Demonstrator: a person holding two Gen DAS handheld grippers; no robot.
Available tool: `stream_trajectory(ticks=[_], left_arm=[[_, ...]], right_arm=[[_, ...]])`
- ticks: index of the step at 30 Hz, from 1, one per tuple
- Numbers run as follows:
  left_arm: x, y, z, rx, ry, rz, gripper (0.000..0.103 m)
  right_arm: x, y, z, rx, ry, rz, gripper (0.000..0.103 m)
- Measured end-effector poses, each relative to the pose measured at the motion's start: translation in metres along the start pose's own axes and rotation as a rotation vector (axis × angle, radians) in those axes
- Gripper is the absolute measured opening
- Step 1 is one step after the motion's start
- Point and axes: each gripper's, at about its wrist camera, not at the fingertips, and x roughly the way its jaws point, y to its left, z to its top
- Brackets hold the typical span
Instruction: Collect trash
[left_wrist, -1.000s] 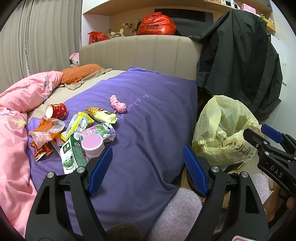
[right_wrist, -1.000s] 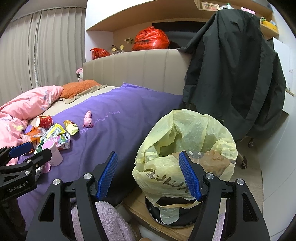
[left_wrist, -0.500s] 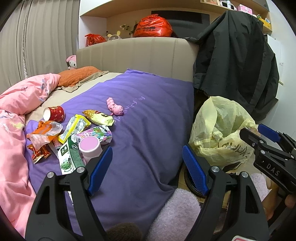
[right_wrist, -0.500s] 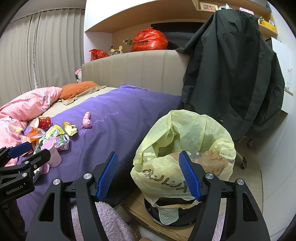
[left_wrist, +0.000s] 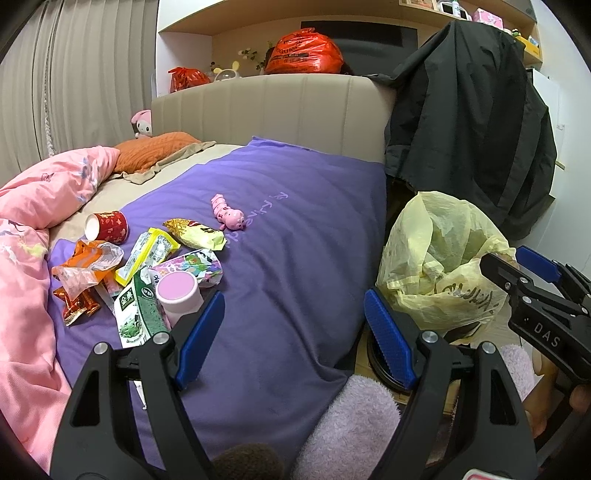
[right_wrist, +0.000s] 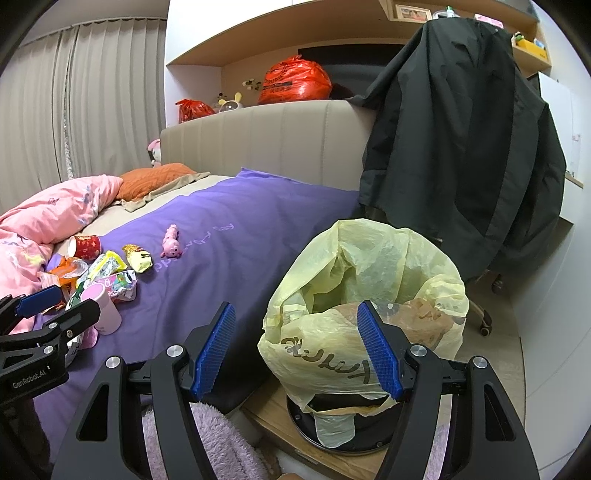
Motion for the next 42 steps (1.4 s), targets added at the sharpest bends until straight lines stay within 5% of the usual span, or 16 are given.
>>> stream_trajectory(ticks=[18,26,31,36,42], left_arm=[[0.002,0.001,0.0,-0.005,-0.005,0.003,0.075],[0.016,0.033,0.007,-0.028,0.019,0.087,0.075],[0.021,0.086,0.03,-0.066,0.034,0.115,0.075],[0.03,0.173,0.048,-0.152,0.013,0.241,0.076],[0.061,0.264,0.073,-0.224,-0.045,0.217,0.082]], right_arm=[[0.004,0.002,0.0,-0.006,-0.001,0.008,0.065],[0.038,0.025,0.009,-0.087,0.014,0.102,0.065],[0.062,0.052,0.024,-0.147,0.023,0.201,0.065],[0.081,0.084,0.035,-0.198,0.026,0.286,0.065],[0.098,0.122,0.04,-0.247,0.012,0.319,0.065]])
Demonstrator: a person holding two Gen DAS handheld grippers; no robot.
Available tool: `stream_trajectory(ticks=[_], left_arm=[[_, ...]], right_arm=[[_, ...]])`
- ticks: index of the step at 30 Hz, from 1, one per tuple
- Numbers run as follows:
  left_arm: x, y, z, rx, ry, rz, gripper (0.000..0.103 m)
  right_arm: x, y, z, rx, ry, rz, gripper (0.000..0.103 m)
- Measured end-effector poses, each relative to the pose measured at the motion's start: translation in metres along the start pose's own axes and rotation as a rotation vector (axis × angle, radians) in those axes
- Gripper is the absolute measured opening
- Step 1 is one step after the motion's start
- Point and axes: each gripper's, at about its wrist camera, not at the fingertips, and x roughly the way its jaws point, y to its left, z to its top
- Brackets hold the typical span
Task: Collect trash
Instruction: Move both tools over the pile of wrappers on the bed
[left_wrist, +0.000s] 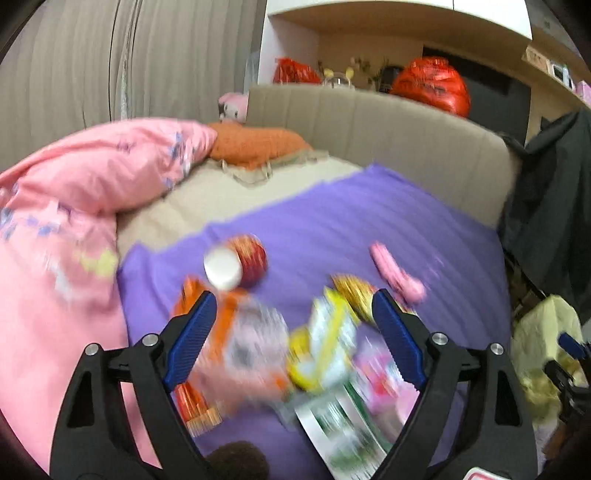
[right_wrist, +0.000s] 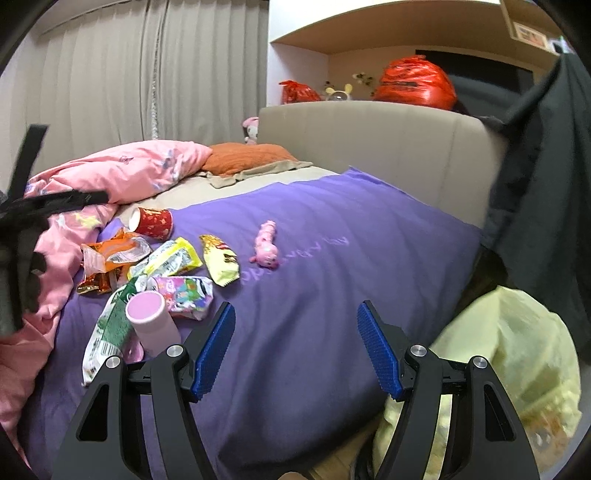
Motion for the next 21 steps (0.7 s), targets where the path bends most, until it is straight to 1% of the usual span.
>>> stream_trajectory(ticks=[2,4,7,10,13,15,16,18,19,20,21], left_arm=[[0.026,0.014,0.011,0.035,0.013,0.033,0.082],[0.056,0.03,0.019,0.067,0.048,0.062,0.082],[0.098,0.049,0.023,0.082,0.123,0.069,0.082],[0.131,0.052,0.02,0.119,0.187,0.074,0.082],[0.146,0.053,0.017,0.129,0.193,0.083,0.07],[0.157,0.059,0.016,0.095,0.223,0.044,0.062],[0.162,0.062,0.016,0.081,0.239,0.018,0.058],[0.168,0.066,0.017,0.069,0.246,0.012,0.056],[0.169,0.067,0.018,0.064,0.245,0.009,0.053],[0.17,0.07,0.018,0.044,0.245,-0.008,0.045],[0.17,0.072,0.017,0.023,0.244,-0.023,0.045]], right_arm=[[0.01,0.005,0.001,-0.013,0.007,0.002,0.065],[0.018,0.008,0.002,-0.032,0.01,-0.003,0.065],[0.034,0.013,0.003,-0.06,0.026,-0.017,0.065],[0.05,0.014,0.006,-0.071,0.048,-0.017,0.065],[0.066,0.021,0.015,-0.088,0.055,-0.015,0.065],[0.078,0.027,0.023,-0.103,0.057,-0.001,0.065],[0.085,0.031,0.028,-0.109,0.061,0.016,0.065],[0.102,0.04,0.04,-0.123,0.074,0.062,0.065],[0.11,0.044,0.046,-0.13,0.076,0.084,0.065],[0.116,0.048,0.052,-0.14,0.08,0.105,0.065],[0.123,0.052,0.057,-0.148,0.086,0.123,0.065]])
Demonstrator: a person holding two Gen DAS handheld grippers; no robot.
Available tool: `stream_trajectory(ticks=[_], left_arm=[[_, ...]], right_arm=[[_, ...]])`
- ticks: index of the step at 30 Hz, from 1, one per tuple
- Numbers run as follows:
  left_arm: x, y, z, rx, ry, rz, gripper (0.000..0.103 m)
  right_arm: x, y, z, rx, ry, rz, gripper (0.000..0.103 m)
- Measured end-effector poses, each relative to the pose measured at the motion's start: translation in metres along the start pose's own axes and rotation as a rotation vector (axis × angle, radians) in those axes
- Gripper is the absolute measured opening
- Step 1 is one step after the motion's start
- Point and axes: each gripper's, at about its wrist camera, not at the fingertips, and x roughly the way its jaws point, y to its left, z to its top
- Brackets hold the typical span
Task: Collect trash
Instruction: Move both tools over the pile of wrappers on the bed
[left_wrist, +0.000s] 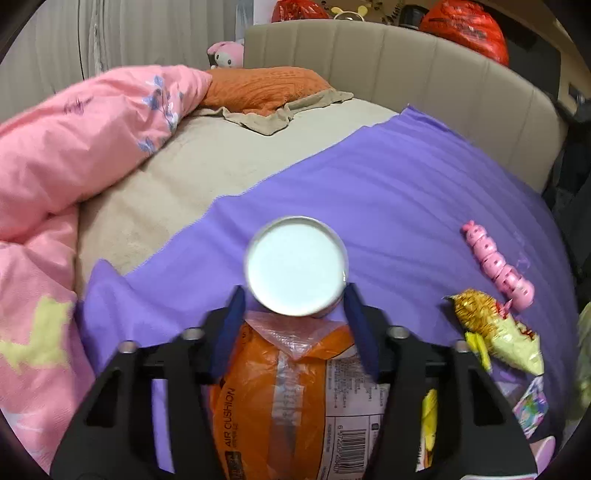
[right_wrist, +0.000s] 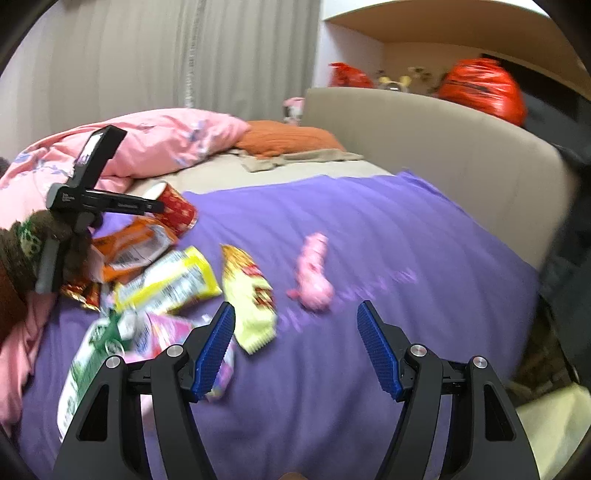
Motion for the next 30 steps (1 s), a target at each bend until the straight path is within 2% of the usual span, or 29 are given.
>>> stream_trajectory(ticks=[5,9,12,14,15,16,19,20,24,25,28,30], left_arm=[[-0.028,0.006,-0.017,-0.06,-0.093,-0.065,0.044],[-0.064,0.002,-0.03,-0.079,-0.143,-0.087,0.044],[-0.096,-0.007,-0.028,-0.076,-0.206,-0.107,0.043],[-0.114,-0.015,-0.03,-0.087,-0.233,-0.124,0.036],[-0.118,-0.019,-0.031,-0.085,-0.235,-0.119,0.032],[-0.123,-0.026,-0.034,-0.076,-0.234,-0.108,0.03],[-0.135,-0.041,-0.044,-0.071,-0.229,-0.108,0.024],[-0.139,-0.045,-0.047,-0.072,-0.218,-0.113,0.022],[-0.152,-0.05,-0.053,-0.068,-0.204,-0.093,0.022],[-0.153,-0.049,-0.053,-0.075,-0.206,-0.092,0.022],[-0.144,-0.047,-0.047,-0.086,-0.184,-0.141,0.045],[-0.126,-0.058,-0.038,-0.034,-0.145,-0.173,0.05]], right_arm=[[0.054,0.012,0.019,-0.029,0.099,0.122,0.065],[0.096,0.004,0.017,0.005,0.206,0.108,0.051],[0.108,-0.007,0.011,0.086,0.234,0.146,0.051],[0.109,-0.014,0.008,0.153,0.244,0.205,0.046],[0.109,-0.014,0.007,0.174,0.249,0.236,0.033],[0.107,-0.015,0.004,0.191,0.261,0.276,0.028],[0.088,-0.01,0.001,0.157,0.24,0.262,0.02],[0.081,-0.01,0.002,0.147,0.228,0.258,0.003],[0.041,-0.02,0.002,0.145,0.183,0.243,0.003],[0.032,-0.023,0.002,0.134,0.175,0.233,0.003],[0.017,-0.024,0.001,0.083,0.168,0.178,0.003],[0.009,-0.026,0.0,0.055,0.151,0.122,0.003]])
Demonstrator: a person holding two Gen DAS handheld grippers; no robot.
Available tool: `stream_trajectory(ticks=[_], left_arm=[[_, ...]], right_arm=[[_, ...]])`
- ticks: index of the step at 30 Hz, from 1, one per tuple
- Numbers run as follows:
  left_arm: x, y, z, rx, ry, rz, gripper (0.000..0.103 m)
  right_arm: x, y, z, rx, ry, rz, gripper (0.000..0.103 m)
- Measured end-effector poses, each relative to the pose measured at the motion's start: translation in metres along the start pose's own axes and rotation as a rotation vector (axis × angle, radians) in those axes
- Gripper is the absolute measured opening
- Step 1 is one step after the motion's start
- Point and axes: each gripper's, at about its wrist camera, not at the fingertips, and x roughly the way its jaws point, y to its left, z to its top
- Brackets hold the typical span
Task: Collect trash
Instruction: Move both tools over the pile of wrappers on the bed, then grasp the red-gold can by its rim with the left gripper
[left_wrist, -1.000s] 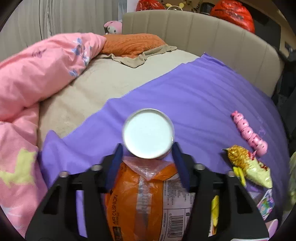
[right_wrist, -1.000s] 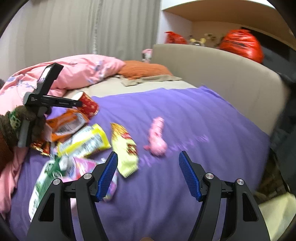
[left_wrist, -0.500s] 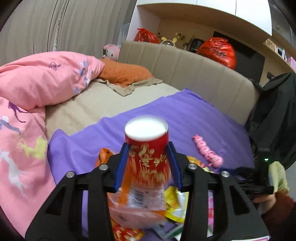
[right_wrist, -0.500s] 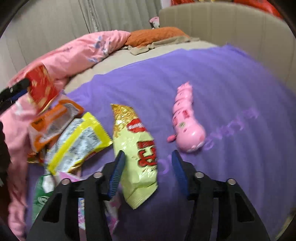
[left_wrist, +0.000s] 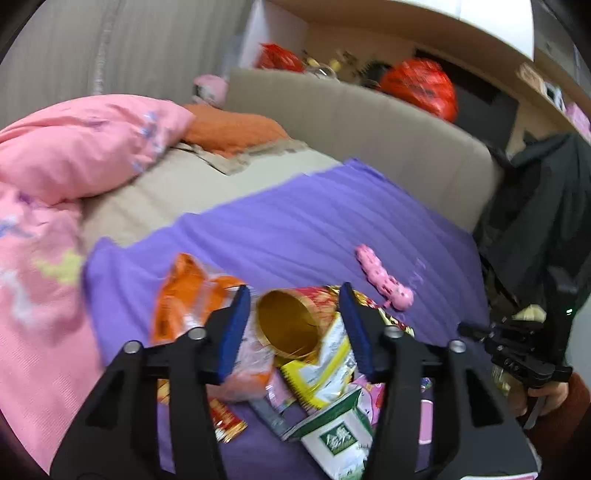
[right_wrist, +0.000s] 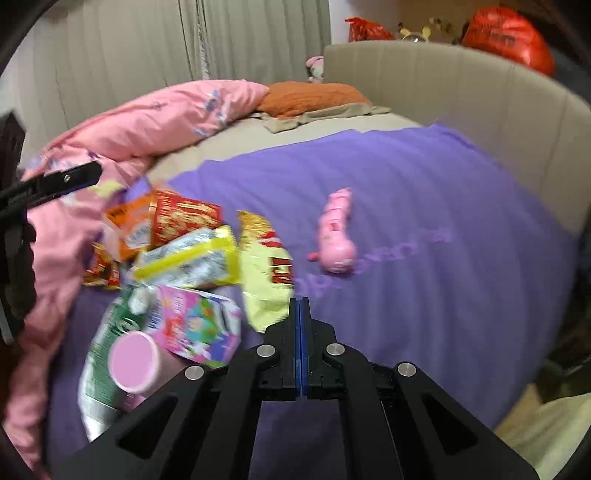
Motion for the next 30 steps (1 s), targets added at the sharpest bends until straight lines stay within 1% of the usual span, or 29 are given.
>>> stream_trajectory(ticks=[1,2,3,5,6,7,10,11,12,14,16,18,20,22,23,24,25,27,29,30], left_arm=[[0.012,-0.006,0.004,0.034,0.026,-0.019,0.054],[0.024,-0.011,0.007,0.071,0.051,-0.027,0.055],[0.037,-0.015,0.009,0.105,0.074,-0.005,0.055],[0.052,-0.015,0.009,0.113,0.082,0.053,0.055],[0.055,-0.014,0.007,0.107,0.074,0.054,0.055],[0.057,-0.013,0.004,0.109,0.068,0.053,0.056],[0.066,-0.012,-0.001,0.162,0.066,0.06,0.058],[0.068,-0.01,0.0,0.166,0.069,0.062,0.058],[0.069,-0.006,0.002,0.148,0.065,0.06,0.058],[0.061,0.003,0.003,0.085,0.034,0.033,0.058],[0.054,0.007,0.001,0.058,0.022,0.015,0.058],[0.05,0.009,-0.005,0.063,0.019,-0.001,0.058],[0.049,0.012,-0.009,0.061,0.026,-0.015,0.059],[0.051,0.016,-0.011,0.036,0.03,-0.023,0.059],[0.051,0.018,-0.012,0.023,0.032,-0.03,0.059],[0.051,0.019,-0.013,0.015,0.034,-0.037,0.059],[0.05,0.019,-0.015,0.016,0.033,-0.037,0.059],[0.049,0.019,-0.018,0.023,0.029,-0.035,0.059],[0.049,0.019,-0.02,0.019,0.033,-0.05,0.059],[0.049,0.019,-0.021,0.016,0.035,-0.059,0.059]], right_arm=[[-0.004,-0.003,-0.001,0.001,-0.022,-0.005,0.004],[-0.006,-0.007,0.0,0.007,-0.039,-0.005,0.004],[-0.009,-0.011,0.0,0.024,-0.06,0.001,0.004],[-0.01,-0.019,-0.002,0.049,-0.072,0.045,0.004],[-0.009,-0.021,-0.003,0.054,-0.07,0.071,0.005],[-0.006,-0.022,-0.005,0.046,-0.05,0.088,0.005],[0.007,-0.017,-0.002,0.015,-0.009,0.093,0.005],[0.01,-0.016,0.002,0.036,-0.018,0.127,0.005],[0.016,-0.016,0.006,0.064,-0.016,0.188,0.005],[0.031,-0.01,0.011,0.078,0.004,0.262,0.005],[0.044,0.0,0.013,0.018,-0.031,0.208,0.005],[0.056,0.009,0.02,-0.033,-0.025,0.202,0.005],[0.077,0.019,0.03,-0.056,0.039,0.241,0.005],[0.099,0.033,0.035,-0.108,0.107,0.256,0.005],[0.109,0.041,0.035,-0.157,0.14,0.234,0.005],[0.116,0.049,0.035,-0.207,0.135,0.19,0.005],[0.118,0.053,0.036,-0.231,0.114,0.158,0.005],[0.121,0.055,0.038,-0.232,0.105,0.144,0.005],[0.12,0.049,0.04,-0.2,0.094,0.128,0.005],[0.118,0.044,0.04,-0.174,0.088,0.076,0.005]])
